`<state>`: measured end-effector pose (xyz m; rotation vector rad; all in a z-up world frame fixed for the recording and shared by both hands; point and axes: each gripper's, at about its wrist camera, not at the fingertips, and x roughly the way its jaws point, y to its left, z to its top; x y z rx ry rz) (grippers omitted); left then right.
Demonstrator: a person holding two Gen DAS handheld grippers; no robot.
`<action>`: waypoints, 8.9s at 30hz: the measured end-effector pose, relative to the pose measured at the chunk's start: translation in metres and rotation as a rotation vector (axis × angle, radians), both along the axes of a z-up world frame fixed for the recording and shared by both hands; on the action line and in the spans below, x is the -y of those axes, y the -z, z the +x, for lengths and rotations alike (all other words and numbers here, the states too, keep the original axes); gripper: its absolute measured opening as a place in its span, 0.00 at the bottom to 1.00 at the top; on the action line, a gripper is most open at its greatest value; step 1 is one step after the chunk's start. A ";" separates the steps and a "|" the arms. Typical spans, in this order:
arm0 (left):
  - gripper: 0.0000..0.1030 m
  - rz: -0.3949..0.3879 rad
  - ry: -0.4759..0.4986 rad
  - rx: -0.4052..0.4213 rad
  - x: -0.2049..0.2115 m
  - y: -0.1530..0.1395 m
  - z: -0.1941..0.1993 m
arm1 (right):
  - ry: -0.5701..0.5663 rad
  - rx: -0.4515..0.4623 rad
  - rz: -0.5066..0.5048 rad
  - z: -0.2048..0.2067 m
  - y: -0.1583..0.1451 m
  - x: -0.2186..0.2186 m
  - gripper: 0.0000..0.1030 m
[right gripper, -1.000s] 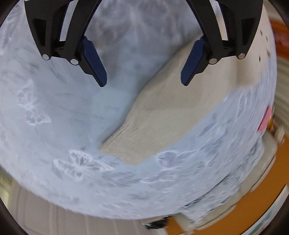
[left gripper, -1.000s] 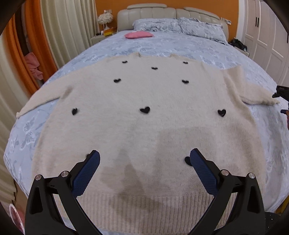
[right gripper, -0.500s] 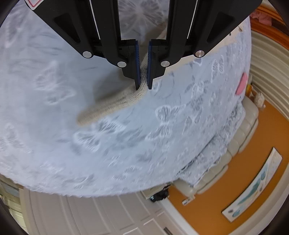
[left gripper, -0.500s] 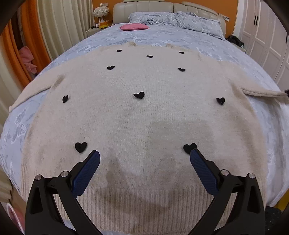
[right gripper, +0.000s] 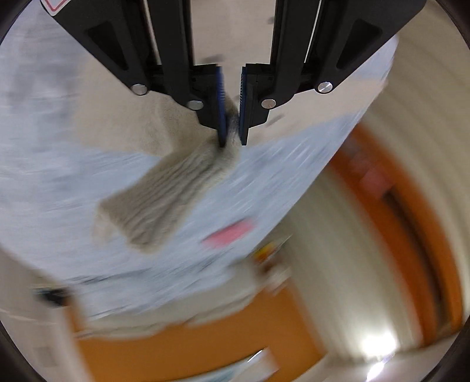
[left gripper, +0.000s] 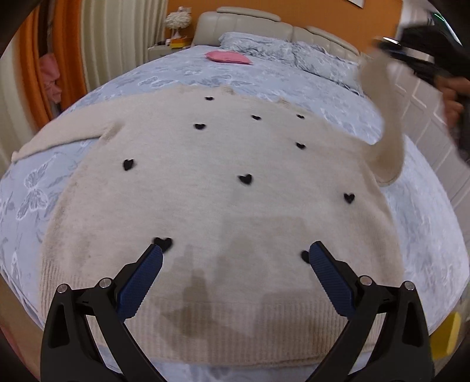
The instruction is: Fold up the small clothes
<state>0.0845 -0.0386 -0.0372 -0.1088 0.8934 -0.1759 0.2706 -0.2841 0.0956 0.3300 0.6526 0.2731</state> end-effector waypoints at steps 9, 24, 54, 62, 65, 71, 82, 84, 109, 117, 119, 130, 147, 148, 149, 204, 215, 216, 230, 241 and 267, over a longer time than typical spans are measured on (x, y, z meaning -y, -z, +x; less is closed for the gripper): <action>0.95 -0.251 -0.070 -0.078 -0.064 -0.002 0.087 | 0.127 -0.062 -0.157 -0.038 0.059 -0.004 0.56; 0.10 -0.404 -0.110 -0.156 -0.022 0.036 0.291 | 0.276 -0.316 -0.126 -0.037 0.180 0.081 0.47; 0.69 -0.562 -0.459 0.083 -0.216 0.036 0.225 | 0.362 -0.277 -0.129 -0.062 0.169 0.078 0.36; 0.74 -0.659 -1.069 0.097 -0.425 0.067 0.207 | 0.372 -0.372 -0.039 -0.145 0.179 0.066 0.53; 0.72 -0.669 -1.136 0.128 -0.448 0.069 0.210 | 0.380 -0.399 -0.017 -0.161 0.183 0.063 0.56; 0.06 -0.629 -0.970 0.177 -0.421 0.037 0.236 | 0.384 -0.401 -0.009 -0.175 0.194 0.057 0.57; 0.17 -0.544 0.047 0.281 -0.070 -0.099 0.250 | 0.384 -0.350 0.066 -0.185 0.199 0.060 0.58; 0.75 -0.473 0.118 0.171 -0.006 -0.064 0.236 | 0.399 -0.347 0.104 -0.188 0.201 0.067 0.58; 0.83 -0.601 -0.425 -0.031 -0.126 0.040 0.229 | 0.201 -0.245 0.185 -0.042 0.155 0.051 0.60; 0.33 -0.616 -0.503 -0.039 -0.151 0.057 0.243 | 0.282 -0.404 0.230 0.098 0.197 0.033 0.39; 0.16 -0.607 -0.507 -0.045 -0.155 0.056 0.250 | 0.267 -0.384 0.217 0.108 0.190 0.026 0.14; 0.10 -0.506 -0.470 -0.039 -0.153 0.063 0.271 | 0.267 -0.359 0.138 0.054 0.200 0.043 0.10; 0.16 -0.397 -0.377 0.004 -0.141 0.063 0.257 | 0.314 -0.260 0.191 0.019 0.181 0.058 0.18; 0.16 -0.408 -0.363 0.002 -0.143 0.062 0.255 | 0.330 -0.256 0.188 0.012 0.176 0.061 0.20; 0.20 -0.419 -0.356 -0.002 -0.144 0.062 0.252 | 0.349 -0.246 0.193 -0.002 0.171 0.065 0.23; 0.08 -0.515 -0.120 -0.418 -0.167 -0.004 -0.152 | 0.245 -0.509 0.206 -0.444 0.135 0.066 0.09; 0.52 -0.519 -0.228 -0.491 -0.141 0.029 -0.139 | 0.252 -0.521 0.229 -0.432 0.145 0.060 0.27; 0.33 -0.513 -0.207 -0.479 -0.138 0.025 -0.140 | 0.255 -0.518 0.224 -0.433 0.144 0.060 0.23; 0.06 -0.583 -0.116 -0.441 -0.176 -0.046 -0.208 | 0.161 -0.431 0.199 -0.505 0.085 0.060 0.10; 0.08 -0.658 -0.066 -0.236 -0.169 -0.128 -0.153 | 0.150 -0.123 0.431 -0.433 0.019 0.107 0.11; 0.78 -0.106 -0.224 -0.217 -0.098 0.019 0.099 | 0.369 -0.412 -0.062 -0.201 0.178 0.118 0.70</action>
